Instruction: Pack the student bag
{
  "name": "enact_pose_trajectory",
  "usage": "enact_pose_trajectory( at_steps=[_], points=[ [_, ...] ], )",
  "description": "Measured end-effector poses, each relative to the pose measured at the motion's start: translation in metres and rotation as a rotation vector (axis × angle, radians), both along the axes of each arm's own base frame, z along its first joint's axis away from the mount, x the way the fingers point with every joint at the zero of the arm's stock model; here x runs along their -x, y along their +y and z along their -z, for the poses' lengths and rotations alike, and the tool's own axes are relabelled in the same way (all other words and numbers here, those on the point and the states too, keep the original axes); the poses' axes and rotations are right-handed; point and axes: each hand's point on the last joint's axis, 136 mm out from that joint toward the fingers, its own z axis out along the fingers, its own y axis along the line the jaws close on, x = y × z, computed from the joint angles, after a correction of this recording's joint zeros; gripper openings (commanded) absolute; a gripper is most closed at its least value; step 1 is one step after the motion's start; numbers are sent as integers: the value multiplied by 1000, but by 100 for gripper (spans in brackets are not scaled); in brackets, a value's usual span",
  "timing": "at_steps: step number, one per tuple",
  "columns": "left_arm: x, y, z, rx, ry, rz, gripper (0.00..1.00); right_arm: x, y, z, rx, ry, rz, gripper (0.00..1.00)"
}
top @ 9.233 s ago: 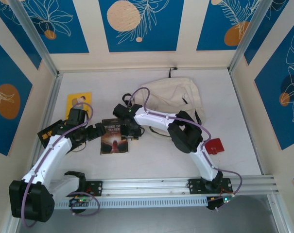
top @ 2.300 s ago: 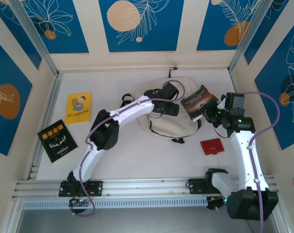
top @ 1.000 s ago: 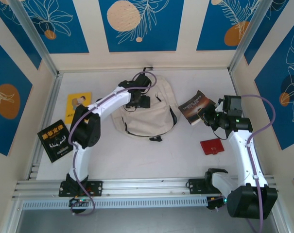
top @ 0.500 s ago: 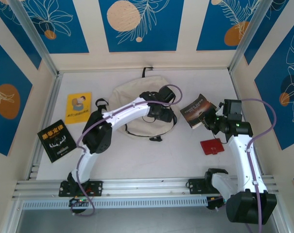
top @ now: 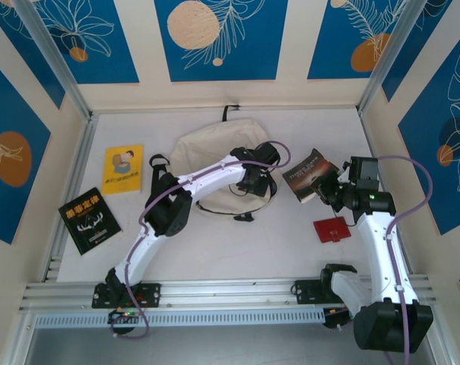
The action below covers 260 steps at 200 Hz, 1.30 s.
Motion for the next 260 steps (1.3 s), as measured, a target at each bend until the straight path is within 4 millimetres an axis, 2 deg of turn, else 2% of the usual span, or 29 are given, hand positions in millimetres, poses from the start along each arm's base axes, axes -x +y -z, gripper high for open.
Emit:
enact_pose_trajectory(
  at_steps=[36, 69, 91, 120, 141, 167, 221, 260],
  points=[
    [-1, 0, -4, -1, -10, 16, 14, 1, -2, 1, 9, 6, 8, 3],
    [-4, 4, -22, 4, -45, 18, 9, 3, -2, -1, 12, 0, 10, 3],
    [-8, 6, -49, 29, -93, 28, 6, 5, -2, -2, 13, -3, 9, 3],
    [-16, 17, -96, 72, -180, 35, 0, 8, 2, -5, 7, -37, -11, 3],
    [-24, 27, -126, 97, -241, 24, 0, 12, 12, -8, -15, -69, -56, 3],
    [-34, 36, -150, 119, -305, 10, 0, 19, 33, -13, -37, -122, -142, 3],
    [-46, 37, -161, 141, -350, -14, 0, 44, 77, -24, -41, -195, -320, 3],
    [-55, 35, -165, 158, -362, -24, 0, 52, 97, -14, -41, -171, -378, 2]
  ],
)
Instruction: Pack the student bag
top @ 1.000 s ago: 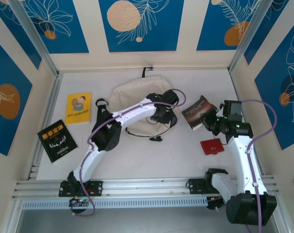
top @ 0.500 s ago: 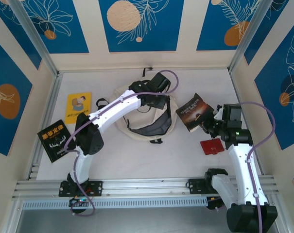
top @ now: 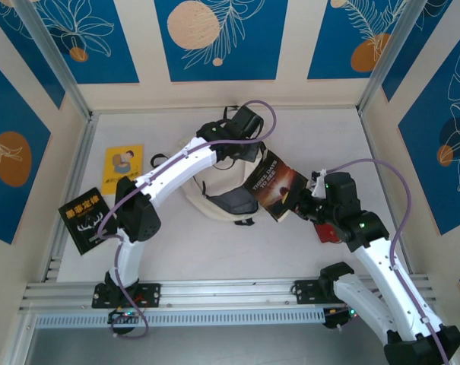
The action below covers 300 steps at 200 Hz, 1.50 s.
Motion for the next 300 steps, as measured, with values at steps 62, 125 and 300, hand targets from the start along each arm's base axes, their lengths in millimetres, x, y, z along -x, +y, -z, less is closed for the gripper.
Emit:
enact_pose_trajectory(
  at_steps=[62, 125, 300],
  points=[
    [3, -4, 2, 28, 32, 27, 0, -11, 38, 36, -73, 92, -80, 2],
    [7, -10, 0, 58, 53, 54, 0, -48, 59, 26, -154, 30, -50, 3],
    [18, -21, -1, 161, 147, 73, 0, -133, 106, 107, -271, 169, 207, 3]
  ],
)
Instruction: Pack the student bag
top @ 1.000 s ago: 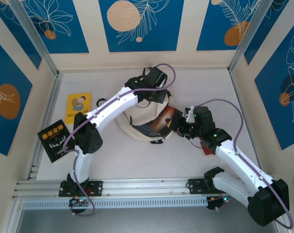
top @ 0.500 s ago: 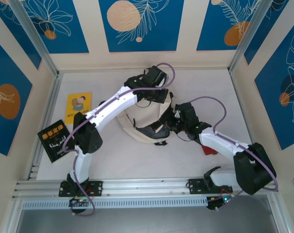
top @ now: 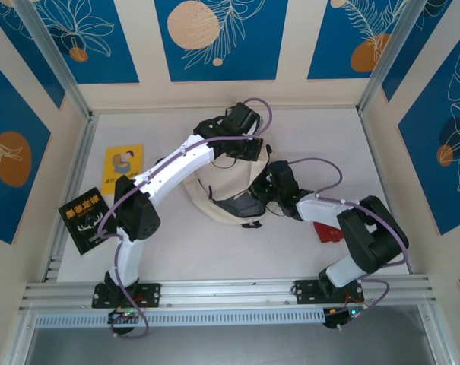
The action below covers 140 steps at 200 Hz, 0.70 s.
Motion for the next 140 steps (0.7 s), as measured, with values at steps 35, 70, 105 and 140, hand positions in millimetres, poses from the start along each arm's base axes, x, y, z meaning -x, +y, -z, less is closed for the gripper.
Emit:
enact_pose_trajectory(
  at_steps=[35, 70, 105, 140],
  points=[
    [-3, 2, 0, 14, 14, -21, 0, -14, 9, 2, -67, 59, 71, 5],
    [-4, 3, -1, 25, 24, -33, 0, -26, 16, 8, -105, 109, 106, 7],
    [-6, 5, -1, 32, 28, -44, 0, -42, 30, 16, -128, 128, 87, 9],
    [-12, 9, -2, 42, 32, -59, 0, -51, 37, 18, -154, 150, 47, 37]
  ],
)
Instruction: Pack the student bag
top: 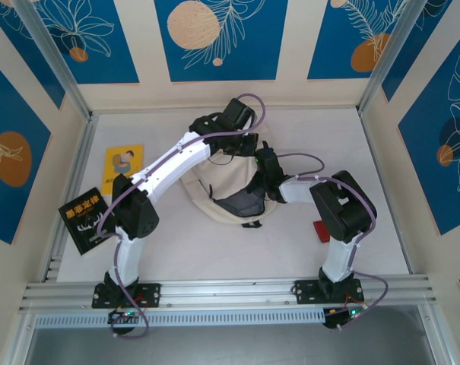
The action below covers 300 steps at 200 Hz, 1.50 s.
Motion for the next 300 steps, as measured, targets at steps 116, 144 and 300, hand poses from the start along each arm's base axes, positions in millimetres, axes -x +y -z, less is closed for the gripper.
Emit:
enact_pose_trajectory(
  at_steps=[116, 144, 300],
  points=[
    [-7, 5, -1, 26, 13, -5, 0, 83, -42, -33, 45, 104, -30, 54],
    [-7, 4, 1, 36, 25, -12, 9, 100, -59, -36, 68, 125, -1, 53],
    [20, 198, 53, -167, 21, -397, 100, 105, -159, -135, 414, -223, -43, 94]
  ],
)
